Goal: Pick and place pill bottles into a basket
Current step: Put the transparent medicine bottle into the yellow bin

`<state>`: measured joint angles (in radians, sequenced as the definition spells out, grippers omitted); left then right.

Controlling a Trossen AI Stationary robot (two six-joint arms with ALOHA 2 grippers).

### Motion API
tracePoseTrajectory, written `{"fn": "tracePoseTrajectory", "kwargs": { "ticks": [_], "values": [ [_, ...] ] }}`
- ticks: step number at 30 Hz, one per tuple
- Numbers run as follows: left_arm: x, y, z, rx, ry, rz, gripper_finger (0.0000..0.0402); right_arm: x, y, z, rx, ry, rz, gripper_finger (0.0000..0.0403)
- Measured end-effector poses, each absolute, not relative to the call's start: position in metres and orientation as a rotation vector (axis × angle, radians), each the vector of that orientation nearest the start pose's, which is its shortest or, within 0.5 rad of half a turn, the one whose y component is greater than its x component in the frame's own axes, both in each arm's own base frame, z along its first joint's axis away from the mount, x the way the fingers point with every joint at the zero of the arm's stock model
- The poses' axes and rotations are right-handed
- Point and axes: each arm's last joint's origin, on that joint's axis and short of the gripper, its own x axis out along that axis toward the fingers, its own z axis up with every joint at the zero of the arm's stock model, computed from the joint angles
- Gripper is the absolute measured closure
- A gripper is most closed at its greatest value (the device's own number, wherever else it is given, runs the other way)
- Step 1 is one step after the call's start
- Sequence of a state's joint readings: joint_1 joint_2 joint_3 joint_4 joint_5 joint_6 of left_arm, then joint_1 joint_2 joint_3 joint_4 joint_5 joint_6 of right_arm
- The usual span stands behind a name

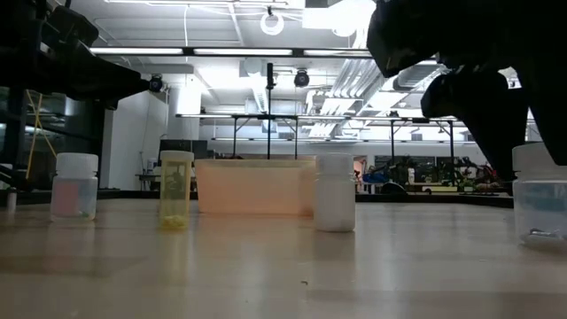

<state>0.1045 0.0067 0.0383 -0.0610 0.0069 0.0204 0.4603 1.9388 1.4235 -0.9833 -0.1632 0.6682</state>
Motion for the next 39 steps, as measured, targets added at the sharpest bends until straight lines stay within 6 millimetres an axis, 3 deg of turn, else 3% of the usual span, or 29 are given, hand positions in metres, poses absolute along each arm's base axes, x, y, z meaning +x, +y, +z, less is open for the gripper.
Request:
{"fn": "tracePoseTrajectory", "kwargs": {
  "ticks": [13, 24, 29, 34, 39],
  "values": [
    [0.095, 0.01, 0.17, 0.019, 0.031, 0.097, 0.0208, 0.321, 0.164, 0.185, 0.238, 1.613, -0.014, 0.0187],
    [0.095, 0.01, 0.17, 0.019, 0.031, 0.097, 0.0208, 0.319, 0.163, 0.185, 0.231, 1.65, 0.008, 0.0275],
    [0.095, 0.01, 0.17, 0.019, 0.03, 0.097, 0.0208, 0.322, 0.157, 0.186, 0.231, 1.651, 0.028, 0.0274],
    [0.095, 0.01, 0.17, 0.019, 0.031, 0.097, 0.0208, 0.332, 0.145, 0.203, 0.254, 1.663, 0.112, 0.0265],
    [0.095, 0.01, 0.17, 0.016, 0.03, 0.097, 0.0208, 0.349, 0.123, 0.236, 0.12, 1.58, 0.165, 0.0276]
  ]
}}
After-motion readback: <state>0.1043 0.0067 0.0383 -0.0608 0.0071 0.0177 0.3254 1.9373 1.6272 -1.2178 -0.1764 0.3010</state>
